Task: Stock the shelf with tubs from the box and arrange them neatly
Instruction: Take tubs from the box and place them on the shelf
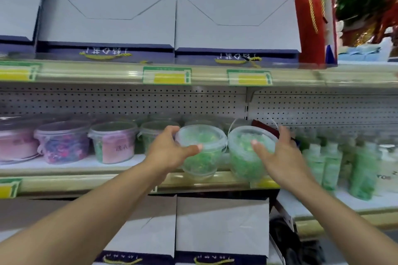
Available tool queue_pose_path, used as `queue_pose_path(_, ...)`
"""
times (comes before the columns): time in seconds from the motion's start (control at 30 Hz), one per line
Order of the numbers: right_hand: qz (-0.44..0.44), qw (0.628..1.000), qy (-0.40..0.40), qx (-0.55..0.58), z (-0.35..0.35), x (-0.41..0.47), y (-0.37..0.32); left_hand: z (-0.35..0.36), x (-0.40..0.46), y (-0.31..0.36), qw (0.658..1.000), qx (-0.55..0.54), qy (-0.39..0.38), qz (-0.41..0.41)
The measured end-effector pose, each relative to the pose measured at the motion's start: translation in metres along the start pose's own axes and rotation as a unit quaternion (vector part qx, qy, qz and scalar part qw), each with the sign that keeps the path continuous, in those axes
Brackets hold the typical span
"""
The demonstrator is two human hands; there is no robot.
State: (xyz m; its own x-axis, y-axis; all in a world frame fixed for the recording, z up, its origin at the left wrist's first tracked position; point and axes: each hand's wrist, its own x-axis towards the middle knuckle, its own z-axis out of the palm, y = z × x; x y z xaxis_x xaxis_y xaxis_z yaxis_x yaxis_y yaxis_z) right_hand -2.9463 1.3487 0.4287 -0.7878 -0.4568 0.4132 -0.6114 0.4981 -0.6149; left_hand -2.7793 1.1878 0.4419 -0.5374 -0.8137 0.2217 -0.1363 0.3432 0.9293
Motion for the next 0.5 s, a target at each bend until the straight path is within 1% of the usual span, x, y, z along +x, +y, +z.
queue_pose_path(0.07,-0.059,0.997,-0.007,-0.042,0.005,-0.004,0.0,-0.001,0.0,-0.002,0.995,0.092,0.015,0.035)
queue_pose_path(0.13,-0.075,0.997,0.001,-0.015,0.008,-0.002,0.002,0.002,0.0,-0.003,0.979,0.185,0.031,0.076)
queue_pose_path(0.2,-0.075,0.997,0.012,0.028,0.008,0.006,0.003,0.009,0.0,-0.002,0.969,0.222,0.04,0.105)
queue_pose_path(0.27,-0.067,0.995,0.023,0.067,0.007,0.018,0.001,0.016,0.003,-0.002,0.968,0.225,0.041,0.104)
queue_pose_path(0.37,-0.014,0.992,0.05,0.119,0.004,0.042,-0.004,0.02,0.01,-0.001,0.967,0.232,0.045,0.092)
queue_pose_path(0.5,0.086,0.979,0.089,0.163,0.011,0.079,-0.007,0.019,0.01,-0.003,0.961,0.256,0.035,0.097)
